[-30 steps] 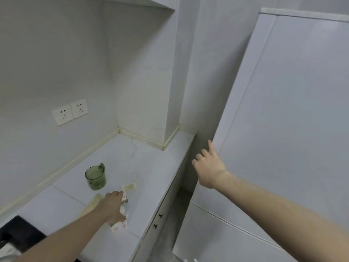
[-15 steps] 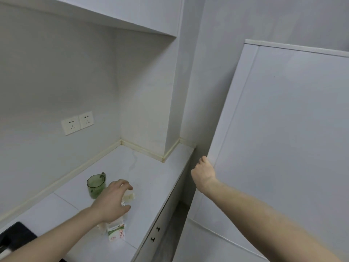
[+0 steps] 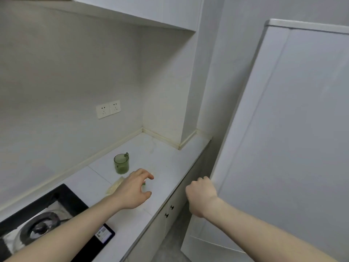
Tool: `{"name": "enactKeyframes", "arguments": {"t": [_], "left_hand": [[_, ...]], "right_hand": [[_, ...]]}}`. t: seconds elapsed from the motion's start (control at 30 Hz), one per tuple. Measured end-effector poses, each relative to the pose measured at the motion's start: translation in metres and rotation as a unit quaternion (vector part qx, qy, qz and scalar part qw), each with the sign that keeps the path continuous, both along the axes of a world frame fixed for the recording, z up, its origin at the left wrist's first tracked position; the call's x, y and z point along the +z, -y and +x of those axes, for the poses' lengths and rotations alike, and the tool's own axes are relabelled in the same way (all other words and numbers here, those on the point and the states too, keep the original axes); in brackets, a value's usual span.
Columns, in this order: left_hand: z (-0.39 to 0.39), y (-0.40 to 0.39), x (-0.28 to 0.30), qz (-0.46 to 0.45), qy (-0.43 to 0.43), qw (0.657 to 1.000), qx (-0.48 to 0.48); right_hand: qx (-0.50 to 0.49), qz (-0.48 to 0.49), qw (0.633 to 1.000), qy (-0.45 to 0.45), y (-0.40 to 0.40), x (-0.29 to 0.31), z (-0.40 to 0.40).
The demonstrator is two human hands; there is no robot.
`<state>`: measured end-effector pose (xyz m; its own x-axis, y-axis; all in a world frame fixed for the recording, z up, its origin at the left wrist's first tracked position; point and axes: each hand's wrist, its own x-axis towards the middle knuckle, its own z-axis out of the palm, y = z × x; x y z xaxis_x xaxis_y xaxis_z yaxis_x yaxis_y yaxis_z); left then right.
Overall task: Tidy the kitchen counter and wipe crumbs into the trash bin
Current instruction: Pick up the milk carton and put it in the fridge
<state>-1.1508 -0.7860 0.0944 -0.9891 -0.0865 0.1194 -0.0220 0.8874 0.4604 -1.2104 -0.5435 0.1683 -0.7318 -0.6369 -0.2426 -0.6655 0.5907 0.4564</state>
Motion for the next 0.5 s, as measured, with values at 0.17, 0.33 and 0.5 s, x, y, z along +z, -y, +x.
{"name": "enactKeyframes", "arguments": {"t": [0.17, 0.33, 0.5], "left_hand": [[0.045, -0.013, -0.002, -0.001, 0.009, 1.0, 0.018], [0.089, -0.01, -0.013, 0.002, 0.042, 0.998, 0.039], [0.094, 0.012, -0.017, 0.004, 0.075, 0.996, 0.052]], "right_hand": [[-0.058, -0.093, 0.991, 0.077, 0.0, -0.002, 0.042], [-0.115, -0.174, 0.97, 0.124, 0.01, -0.012, 0.069], [-0.182, -0.239, 0.931, 0.206, 0.021, -0.029, 0.084]]}}
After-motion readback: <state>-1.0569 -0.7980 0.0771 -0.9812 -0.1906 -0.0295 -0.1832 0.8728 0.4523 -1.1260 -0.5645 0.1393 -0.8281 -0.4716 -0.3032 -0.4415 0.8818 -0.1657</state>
